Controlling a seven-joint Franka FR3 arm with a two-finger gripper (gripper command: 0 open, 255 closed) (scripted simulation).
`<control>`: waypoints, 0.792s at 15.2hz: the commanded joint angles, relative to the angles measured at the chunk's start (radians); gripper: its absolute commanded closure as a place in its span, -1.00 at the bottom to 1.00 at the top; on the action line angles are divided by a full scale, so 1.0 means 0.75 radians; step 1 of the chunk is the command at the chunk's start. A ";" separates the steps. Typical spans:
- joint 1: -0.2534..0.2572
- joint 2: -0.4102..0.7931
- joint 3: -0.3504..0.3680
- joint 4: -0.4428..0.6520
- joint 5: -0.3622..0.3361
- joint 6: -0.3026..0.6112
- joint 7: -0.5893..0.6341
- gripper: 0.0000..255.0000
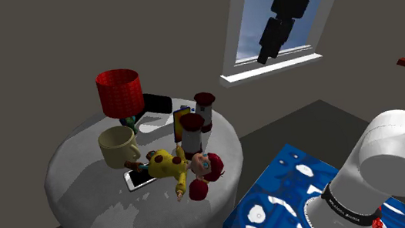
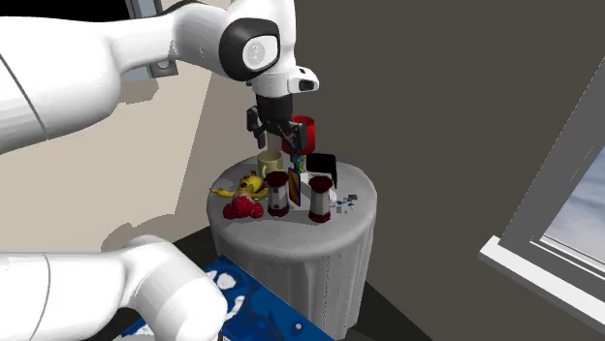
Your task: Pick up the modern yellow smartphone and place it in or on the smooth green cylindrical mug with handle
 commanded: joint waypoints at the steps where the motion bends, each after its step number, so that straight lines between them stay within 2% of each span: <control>1: 0.000 0.000 0.000 0.000 0.000 0.000 0.000 -1.00; 12: 0.203 0.518 -0.108 0.085 -0.085 0.358 -0.689 -1.00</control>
